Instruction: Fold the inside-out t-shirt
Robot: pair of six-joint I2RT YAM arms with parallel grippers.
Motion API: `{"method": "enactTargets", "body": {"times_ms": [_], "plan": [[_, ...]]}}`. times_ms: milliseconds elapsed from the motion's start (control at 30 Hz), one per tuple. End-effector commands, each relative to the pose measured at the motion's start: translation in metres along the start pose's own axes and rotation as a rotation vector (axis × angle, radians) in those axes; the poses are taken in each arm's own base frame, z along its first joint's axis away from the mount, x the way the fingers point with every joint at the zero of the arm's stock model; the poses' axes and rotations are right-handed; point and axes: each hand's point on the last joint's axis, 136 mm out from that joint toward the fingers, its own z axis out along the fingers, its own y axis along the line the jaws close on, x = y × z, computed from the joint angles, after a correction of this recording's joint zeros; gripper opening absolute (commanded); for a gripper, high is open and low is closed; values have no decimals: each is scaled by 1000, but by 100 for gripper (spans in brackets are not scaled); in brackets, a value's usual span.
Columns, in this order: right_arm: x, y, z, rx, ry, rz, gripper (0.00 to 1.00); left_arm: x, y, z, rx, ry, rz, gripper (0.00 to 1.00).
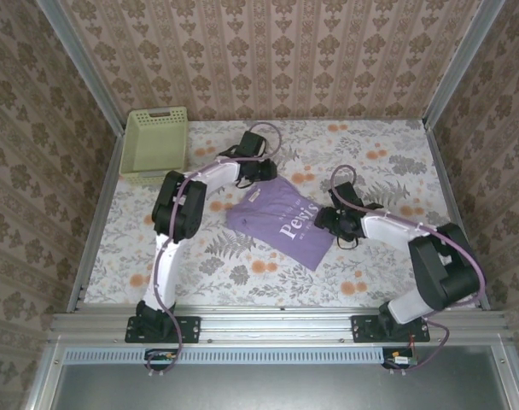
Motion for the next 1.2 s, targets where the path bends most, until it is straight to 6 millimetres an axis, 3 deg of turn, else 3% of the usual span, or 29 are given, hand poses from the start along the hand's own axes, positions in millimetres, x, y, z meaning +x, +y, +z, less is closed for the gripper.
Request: {"method": "enactTargets", "body": {"times_ms": [0, 133, 200, 300, 400, 533, 667, 833, 1000, 1100, 1167], "plan": [[-14, 1, -28, 35, -46, -48, 73, -7, -18, -42, -16, 33, 53, 38], [-48, 9, -47, 68, -107, -164, 77, -3, -5, -118, -144, -34, -22, 56], [-62, 15, -43, 73, -96, -193, 77, 18, -2, -154, -180, -93, -64, 64], [-74, 24, -25, 95, -59, -228, 77, 66, 2, -188, -200, -159, -105, 70], [-82, 31, -6, 110, -30, -244, 77, 116, 5, -198, -208, -161, -132, 71], [-77, 27, 14, 134, 18, -230, 76, 164, 8, -179, -165, -112, -192, 64], [-52, 14, 24, 128, 62, -204, 75, 173, 16, -148, -131, -91, -229, 60], [-5, 0, 20, 116, 110, -202, 75, 148, 17, -113, -62, -84, -224, 57], [45, -4, 10, 82, 139, -190, 75, 114, 13, -87, 7, -68, -176, 49], [64, 2, 2, 47, 144, -180, 75, 95, 4, -77, 49, -60, -113, 46], [67, 5, -5, 27, 133, -170, 75, 88, -2, -73, 69, -34, -68, 43]]}}
